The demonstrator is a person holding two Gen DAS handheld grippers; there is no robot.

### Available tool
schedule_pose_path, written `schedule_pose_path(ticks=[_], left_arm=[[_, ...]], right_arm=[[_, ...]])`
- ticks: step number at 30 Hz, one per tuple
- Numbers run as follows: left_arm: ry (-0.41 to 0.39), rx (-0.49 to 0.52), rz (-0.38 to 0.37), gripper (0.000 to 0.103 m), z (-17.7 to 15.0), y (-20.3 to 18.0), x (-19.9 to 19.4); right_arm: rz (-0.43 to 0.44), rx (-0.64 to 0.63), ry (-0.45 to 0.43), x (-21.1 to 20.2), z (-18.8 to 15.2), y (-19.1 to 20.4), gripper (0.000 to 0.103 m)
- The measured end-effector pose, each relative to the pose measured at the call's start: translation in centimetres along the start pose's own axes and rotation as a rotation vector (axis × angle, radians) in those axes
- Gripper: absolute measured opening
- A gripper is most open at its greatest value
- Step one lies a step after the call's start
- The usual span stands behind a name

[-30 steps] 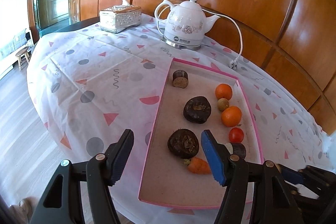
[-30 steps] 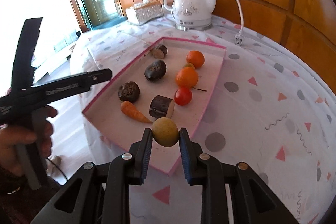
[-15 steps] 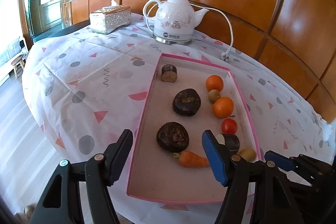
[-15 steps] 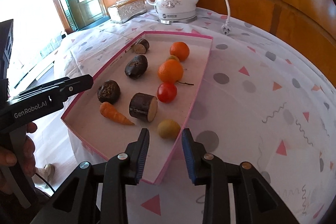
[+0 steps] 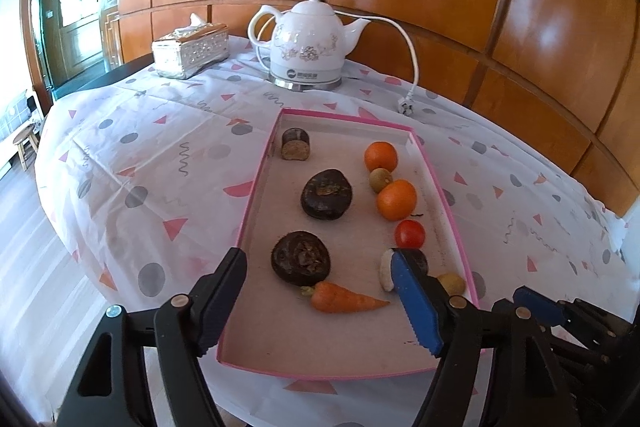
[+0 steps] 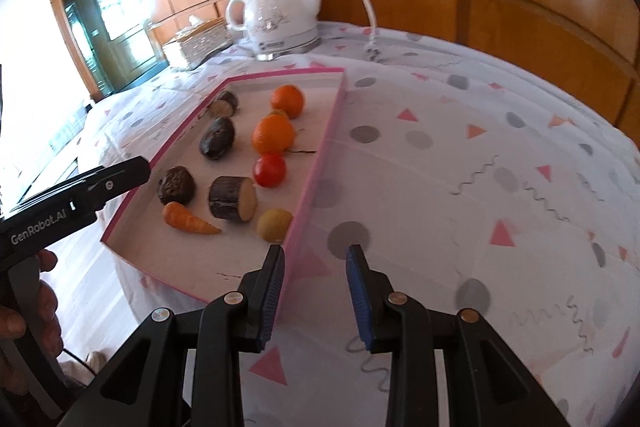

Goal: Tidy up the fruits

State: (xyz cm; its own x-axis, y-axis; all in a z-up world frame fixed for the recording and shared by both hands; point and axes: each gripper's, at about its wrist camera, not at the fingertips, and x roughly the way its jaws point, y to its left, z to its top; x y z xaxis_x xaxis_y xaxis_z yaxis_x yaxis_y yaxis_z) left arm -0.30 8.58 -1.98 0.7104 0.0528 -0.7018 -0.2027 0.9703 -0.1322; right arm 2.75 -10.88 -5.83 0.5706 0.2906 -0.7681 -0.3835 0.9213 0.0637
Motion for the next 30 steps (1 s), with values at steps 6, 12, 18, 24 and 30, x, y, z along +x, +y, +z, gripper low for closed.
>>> schedule_pose_path(ticks=[6, 12, 18, 24, 30], left_arm=[[-0.02, 0.035, -0.018, 0.083, -0.3, -1.1, -0.8], [-0.03, 0.06, -0.029, 0.09, -0.5, -1.8, -1.4], [-0.038, 0.102, -0.049, 0.096, -1.0, -2.6, -2.1], [-0.048, 0.121, -0.049, 0.103, -1.3, -3.1, -2.6], [-0.062, 0.109, -0.042, 0.103, -1.2, -3.0, -2.9]], right_arm=[[-0.11, 0.02, -0.04, -0.9, -0.4, -0.3, 0.038], [-0.168, 0.059, -0.053, -1.2, -1.0, -0.3, 0.038], [-0.255, 0.093, -0.091, -1.9, -1.1, -0.6, 0.038], [-0.279, 0.133, -0.105, -2.5, -1.2, -1.1, 0.038], [-0.276, 0.111, -0.106, -2.5, -1.3, -0.4, 0.038]])
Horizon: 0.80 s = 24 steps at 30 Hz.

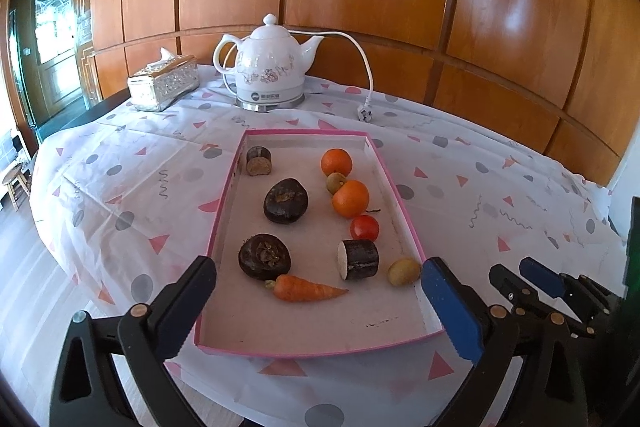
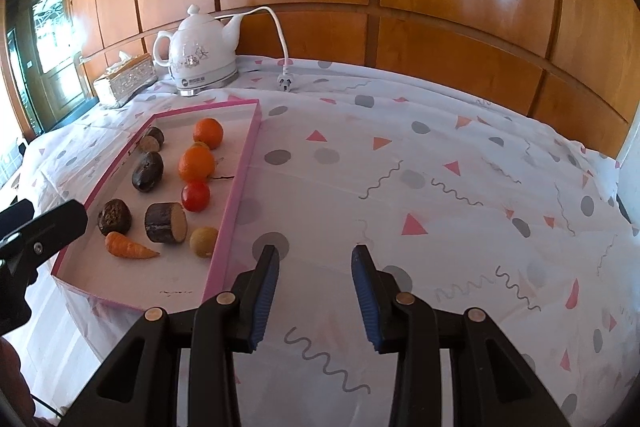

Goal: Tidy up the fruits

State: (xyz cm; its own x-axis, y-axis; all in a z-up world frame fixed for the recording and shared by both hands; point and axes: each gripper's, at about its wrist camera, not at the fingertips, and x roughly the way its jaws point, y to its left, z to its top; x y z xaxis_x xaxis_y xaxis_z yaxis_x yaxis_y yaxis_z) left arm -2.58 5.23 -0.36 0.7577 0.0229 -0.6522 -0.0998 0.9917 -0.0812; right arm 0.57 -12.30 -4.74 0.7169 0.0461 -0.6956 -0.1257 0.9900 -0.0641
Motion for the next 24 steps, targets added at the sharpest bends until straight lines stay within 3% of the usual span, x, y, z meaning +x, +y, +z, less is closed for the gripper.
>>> schedule_pose_path(ticks=[24], left_arm=[[-0.016, -0.062, 0.058, 0.103, 0.0, 1.2, 0.0]], right_arm=[[-0.004, -0.052, -0.019, -0.1, -0.1, 1.1, 0.038]])
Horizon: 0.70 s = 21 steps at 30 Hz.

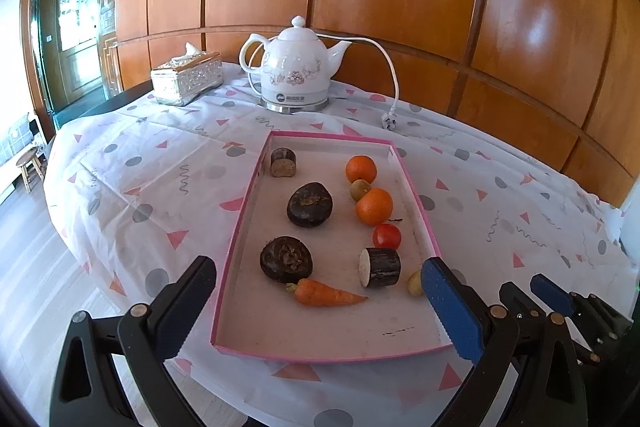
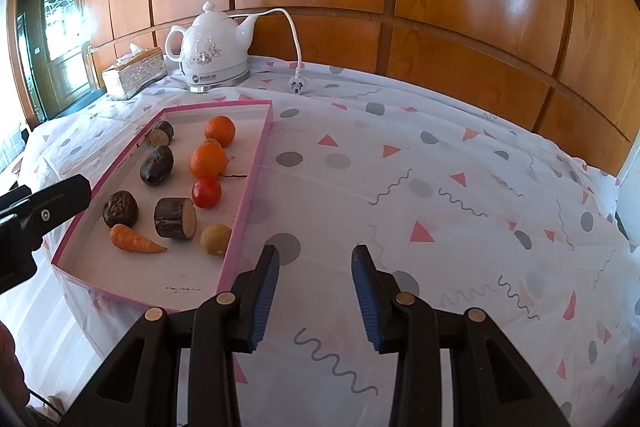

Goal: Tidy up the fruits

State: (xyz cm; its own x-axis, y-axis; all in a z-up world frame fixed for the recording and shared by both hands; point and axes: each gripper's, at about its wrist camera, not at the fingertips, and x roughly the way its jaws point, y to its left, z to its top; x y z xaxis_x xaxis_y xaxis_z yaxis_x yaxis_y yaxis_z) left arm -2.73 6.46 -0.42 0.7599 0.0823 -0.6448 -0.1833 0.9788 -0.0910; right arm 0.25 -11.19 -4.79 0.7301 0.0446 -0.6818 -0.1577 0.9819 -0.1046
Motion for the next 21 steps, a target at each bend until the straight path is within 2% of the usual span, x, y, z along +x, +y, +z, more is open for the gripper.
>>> schedule_pose_path(ticks=[21], left_arm=[[-0.011, 0.018, 0.005, 0.103, 0.02, -0.39, -0.35]], right_arm=[[-0.001, -0.004, -0.006, -0.18, -0.04, 0.24, 0.038]])
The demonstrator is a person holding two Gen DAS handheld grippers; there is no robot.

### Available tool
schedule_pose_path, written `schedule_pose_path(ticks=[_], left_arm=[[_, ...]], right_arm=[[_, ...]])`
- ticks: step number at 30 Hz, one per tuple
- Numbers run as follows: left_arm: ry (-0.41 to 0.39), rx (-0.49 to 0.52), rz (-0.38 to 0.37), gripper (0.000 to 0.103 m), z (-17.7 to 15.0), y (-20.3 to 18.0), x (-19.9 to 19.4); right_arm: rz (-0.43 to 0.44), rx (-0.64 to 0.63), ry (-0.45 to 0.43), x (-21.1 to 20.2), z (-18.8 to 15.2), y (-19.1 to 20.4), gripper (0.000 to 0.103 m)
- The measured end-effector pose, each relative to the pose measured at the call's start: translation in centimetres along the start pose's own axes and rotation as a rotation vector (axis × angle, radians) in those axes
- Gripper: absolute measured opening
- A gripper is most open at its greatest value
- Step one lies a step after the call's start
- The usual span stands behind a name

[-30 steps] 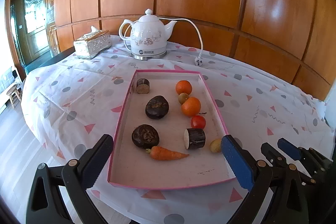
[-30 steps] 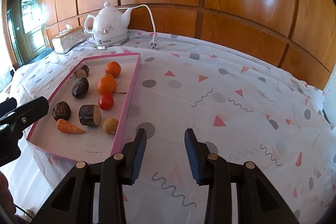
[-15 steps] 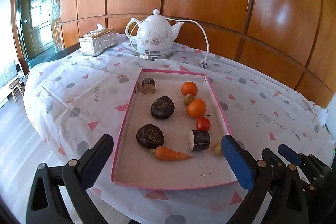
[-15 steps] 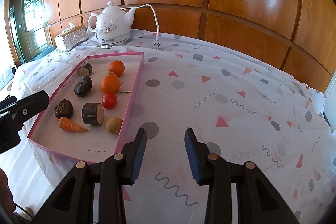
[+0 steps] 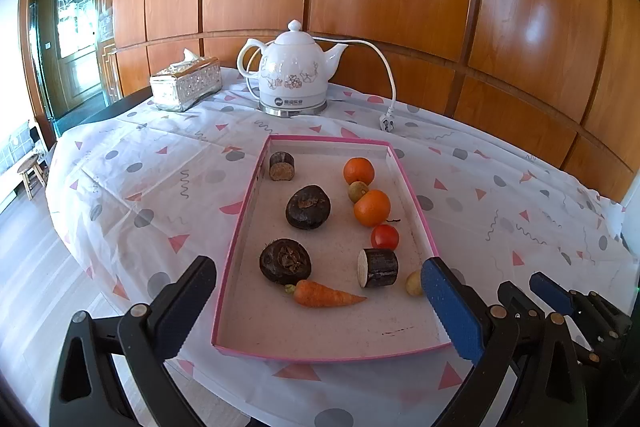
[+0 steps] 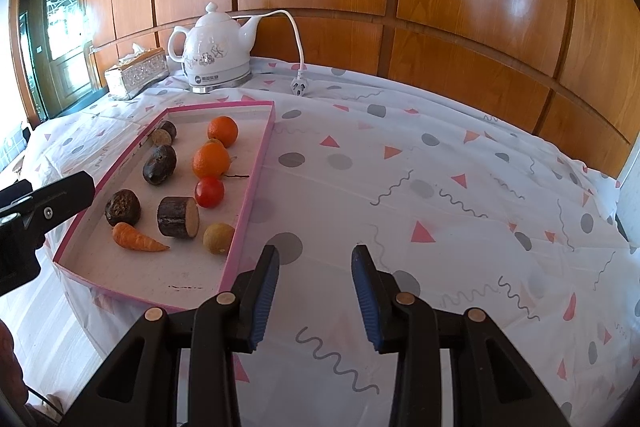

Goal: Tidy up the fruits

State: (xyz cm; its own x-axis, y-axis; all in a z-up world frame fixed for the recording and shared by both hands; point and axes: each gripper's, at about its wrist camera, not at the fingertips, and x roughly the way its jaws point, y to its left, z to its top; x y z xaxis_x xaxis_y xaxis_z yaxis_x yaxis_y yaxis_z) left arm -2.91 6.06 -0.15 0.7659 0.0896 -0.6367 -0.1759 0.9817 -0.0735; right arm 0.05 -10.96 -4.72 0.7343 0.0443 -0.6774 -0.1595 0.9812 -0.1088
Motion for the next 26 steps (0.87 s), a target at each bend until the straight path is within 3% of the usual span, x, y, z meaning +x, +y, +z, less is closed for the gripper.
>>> schedule_pose_path(ticks=[26], left_arm=[[-0.008, 0.005, -0.015, 0.103, 0.14, -0.17, -0.09]], right_arm=[[0.001, 0.01, 0.014, 0.35, -0.33, -0.49, 0.038]])
